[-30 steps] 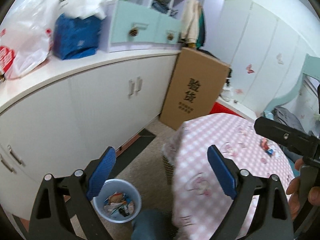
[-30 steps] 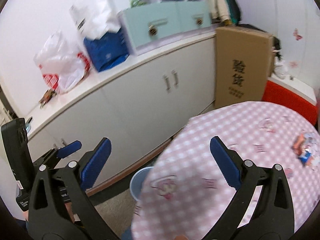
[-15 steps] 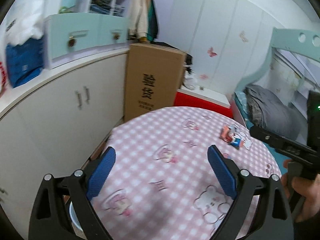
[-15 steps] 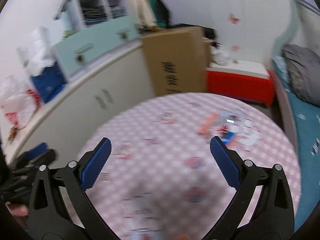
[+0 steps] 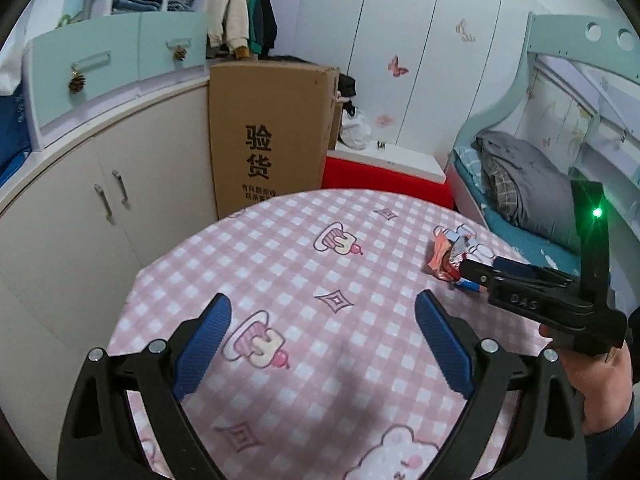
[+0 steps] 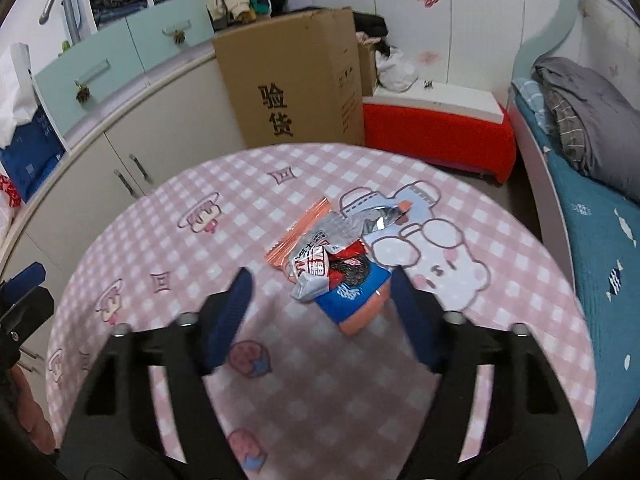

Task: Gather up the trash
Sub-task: 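Move both tools back to the remaining wrappers on the table, then grasp the blue-orange snack wrapper with the left tool while the right tool grasps the white-red wrapper, then carry both wrappers over the wastebasket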

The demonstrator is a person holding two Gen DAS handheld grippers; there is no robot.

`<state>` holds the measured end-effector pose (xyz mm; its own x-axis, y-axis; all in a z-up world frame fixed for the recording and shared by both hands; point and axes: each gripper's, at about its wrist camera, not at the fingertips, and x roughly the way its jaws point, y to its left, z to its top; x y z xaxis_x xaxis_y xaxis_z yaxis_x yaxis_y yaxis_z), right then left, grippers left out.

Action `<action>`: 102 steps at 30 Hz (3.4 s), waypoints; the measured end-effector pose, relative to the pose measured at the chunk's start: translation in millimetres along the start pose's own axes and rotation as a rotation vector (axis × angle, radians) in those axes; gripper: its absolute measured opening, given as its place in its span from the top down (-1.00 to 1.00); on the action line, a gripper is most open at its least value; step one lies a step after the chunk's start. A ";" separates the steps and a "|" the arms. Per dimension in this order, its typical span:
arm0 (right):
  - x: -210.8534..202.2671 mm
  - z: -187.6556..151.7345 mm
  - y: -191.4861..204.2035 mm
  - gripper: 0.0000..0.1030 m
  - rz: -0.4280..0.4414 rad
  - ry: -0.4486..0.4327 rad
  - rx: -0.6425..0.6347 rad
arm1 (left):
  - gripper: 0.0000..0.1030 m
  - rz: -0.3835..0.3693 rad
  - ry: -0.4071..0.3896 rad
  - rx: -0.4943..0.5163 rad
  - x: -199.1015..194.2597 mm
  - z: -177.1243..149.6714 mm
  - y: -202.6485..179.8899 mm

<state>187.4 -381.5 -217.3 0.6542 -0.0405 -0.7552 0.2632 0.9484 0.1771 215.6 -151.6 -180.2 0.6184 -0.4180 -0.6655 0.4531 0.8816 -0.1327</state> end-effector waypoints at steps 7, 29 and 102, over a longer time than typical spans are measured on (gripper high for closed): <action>15.8 -1.1 -7.2 0.37 0.059 0.007 0.011 | -0.77 -0.025 0.051 0.024 37.9 7.5 -15.7; -62.8 -23.3 -98.4 0.39 0.082 -0.119 0.219 | 0.61 -0.192 0.193 0.320 144.6 18.4 -141.4; 162.2 -174.9 472.5 0.38 0.342 0.578 -0.360 | 0.94 0.239 0.319 -0.584 -2.1 -277.4 415.8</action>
<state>293.8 115.1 -366.5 0.1558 0.3510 -0.9233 -0.1995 0.9267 0.3186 224.6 276.7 -437.8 0.3987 -0.1918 -0.8968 -0.1455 0.9523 -0.2683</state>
